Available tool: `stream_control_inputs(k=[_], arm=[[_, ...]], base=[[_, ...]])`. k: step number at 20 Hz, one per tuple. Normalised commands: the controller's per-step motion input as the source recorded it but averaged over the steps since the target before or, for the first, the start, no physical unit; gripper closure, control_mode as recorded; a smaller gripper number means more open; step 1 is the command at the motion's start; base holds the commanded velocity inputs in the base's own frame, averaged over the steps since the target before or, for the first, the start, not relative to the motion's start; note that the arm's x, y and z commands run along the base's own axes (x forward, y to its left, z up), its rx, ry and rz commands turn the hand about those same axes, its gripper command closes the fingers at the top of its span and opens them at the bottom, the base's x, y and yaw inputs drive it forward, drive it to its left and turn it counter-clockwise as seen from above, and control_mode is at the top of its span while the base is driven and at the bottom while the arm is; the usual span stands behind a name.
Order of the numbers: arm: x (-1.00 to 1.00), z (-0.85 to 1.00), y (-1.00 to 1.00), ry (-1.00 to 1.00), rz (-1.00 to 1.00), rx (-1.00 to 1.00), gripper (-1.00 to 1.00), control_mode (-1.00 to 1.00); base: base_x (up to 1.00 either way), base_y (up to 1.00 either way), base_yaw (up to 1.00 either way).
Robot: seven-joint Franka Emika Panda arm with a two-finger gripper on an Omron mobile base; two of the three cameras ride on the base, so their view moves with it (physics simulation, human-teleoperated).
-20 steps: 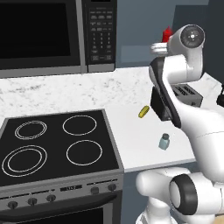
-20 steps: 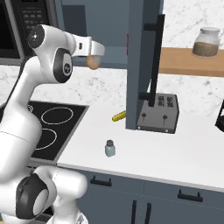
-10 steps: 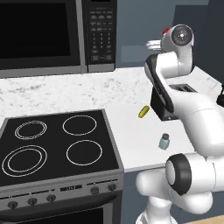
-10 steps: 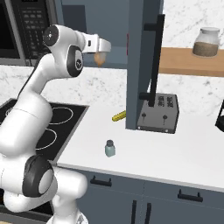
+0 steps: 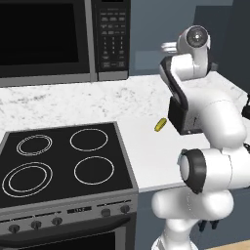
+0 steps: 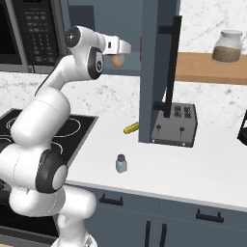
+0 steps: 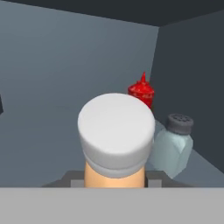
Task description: Put the shaker and condiment bottle from the counter next to their counterparts in the cabinet.
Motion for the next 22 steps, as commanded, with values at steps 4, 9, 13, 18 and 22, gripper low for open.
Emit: stream_control_inputs(k=[4, 9, 13, 18, 22], arm=[[0.47, -0.04, 0.0, 0.02, 0.0, 0.0, 1.0, -1.0], [0.52, -0.16, 0.0, 0.01, 0.0, 0.0, 1.0, -1.0], [0.44, -0.12, -0.04, 0.0, 0.0, 0.0, 1.0, -1.0], [0.38, -0.09, -0.06, 0.0, 0.0, 0.0, 1.0, -1.0], [0.4, -0.12, -0.09, 0.0, 0.0, 0.0, 1.0, -1.0]], base=[[0.0, 0.0, 0.0], [0.0, 0.0, 0.0], [0.0, 0.0, 0.0], [0.0, 0.0, 0.0], [0.0, 0.0, 0.0]])
